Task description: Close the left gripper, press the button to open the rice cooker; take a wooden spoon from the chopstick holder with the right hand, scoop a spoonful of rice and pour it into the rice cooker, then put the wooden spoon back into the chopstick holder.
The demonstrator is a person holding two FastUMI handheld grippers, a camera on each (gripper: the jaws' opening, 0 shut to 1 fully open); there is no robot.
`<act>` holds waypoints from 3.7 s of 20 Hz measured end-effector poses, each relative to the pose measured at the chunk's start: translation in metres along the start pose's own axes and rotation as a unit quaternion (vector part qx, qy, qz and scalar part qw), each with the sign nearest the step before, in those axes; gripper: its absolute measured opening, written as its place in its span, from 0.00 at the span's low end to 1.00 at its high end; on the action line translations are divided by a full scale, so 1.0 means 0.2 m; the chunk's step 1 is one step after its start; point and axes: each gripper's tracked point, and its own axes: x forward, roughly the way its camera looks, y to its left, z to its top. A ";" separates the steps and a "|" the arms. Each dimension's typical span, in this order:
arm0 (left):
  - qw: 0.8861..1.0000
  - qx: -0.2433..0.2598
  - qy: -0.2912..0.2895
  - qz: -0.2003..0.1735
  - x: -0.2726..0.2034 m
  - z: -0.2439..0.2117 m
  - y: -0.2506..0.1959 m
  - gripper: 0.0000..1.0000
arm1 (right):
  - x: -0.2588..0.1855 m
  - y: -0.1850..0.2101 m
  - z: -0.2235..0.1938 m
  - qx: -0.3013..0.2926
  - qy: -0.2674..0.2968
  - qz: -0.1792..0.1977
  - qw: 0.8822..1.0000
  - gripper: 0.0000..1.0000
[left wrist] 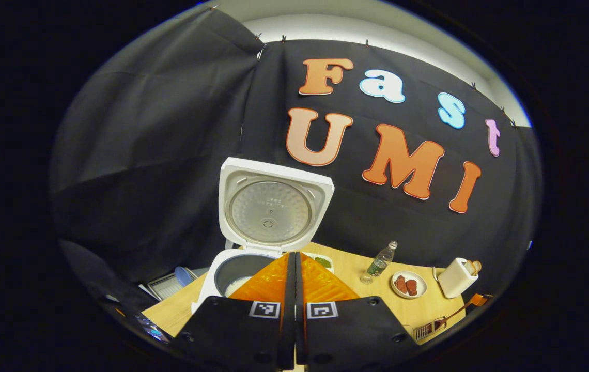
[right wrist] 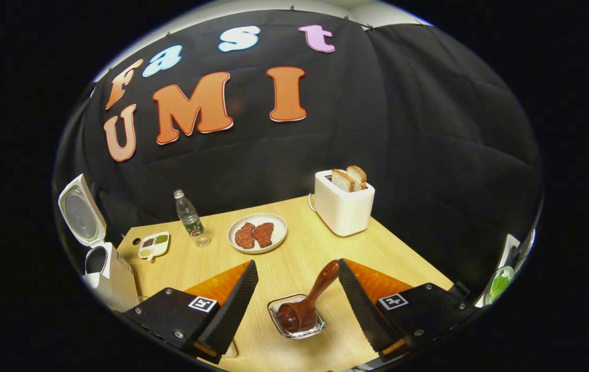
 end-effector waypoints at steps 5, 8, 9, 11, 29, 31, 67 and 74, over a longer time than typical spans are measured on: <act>0.999 0.018 -0.017 -0.025 -0.12 0.03 -0.17 0.22 | 0.08 -0.10 -0.12 0.031 0.034 0.001 0.999 0.96; 0.999 0.022 -0.017 -0.029 -0.17 0.01 -0.22 0.44 | 0.16 -0.12 -0.16 0.056 0.054 0.011 0.997 0.95; 0.999 0.026 -0.016 -0.025 -0.19 0.00 -0.22 0.56 | 0.19 -0.11 -0.18 0.065 0.062 0.017 0.996 0.93; 0.999 0.031 -0.014 -0.022 -0.23 -0.02 -0.25 0.57 | 0.24 -0.10 -0.21 0.078 0.074 0.027 0.994 0.89; 0.999 0.048 -0.009 -0.021 -0.36 -0.09 -0.26 0.57 | 0.31 -0.04 -0.36 0.126 0.095 0.076 0.985 0.19; 0.998 0.046 -0.008 -0.030 -0.35 -0.09 -0.26 0.57 | 0.28 -0.07 -0.37 0.130 0.086 0.057 0.986 0.20; 0.997 0.070 -0.040 -0.017 -0.19 0.01 0.23 0.94 | -0.17 1.03 -0.39 -0.120 0.000 0.112 0.986 0.12; 0.996 0.079 -0.029 -0.017 -0.14 -0.01 0.34 0.94 | -0.10 1.04 -0.61 -0.199 -0.033 0.074 0.977 0.12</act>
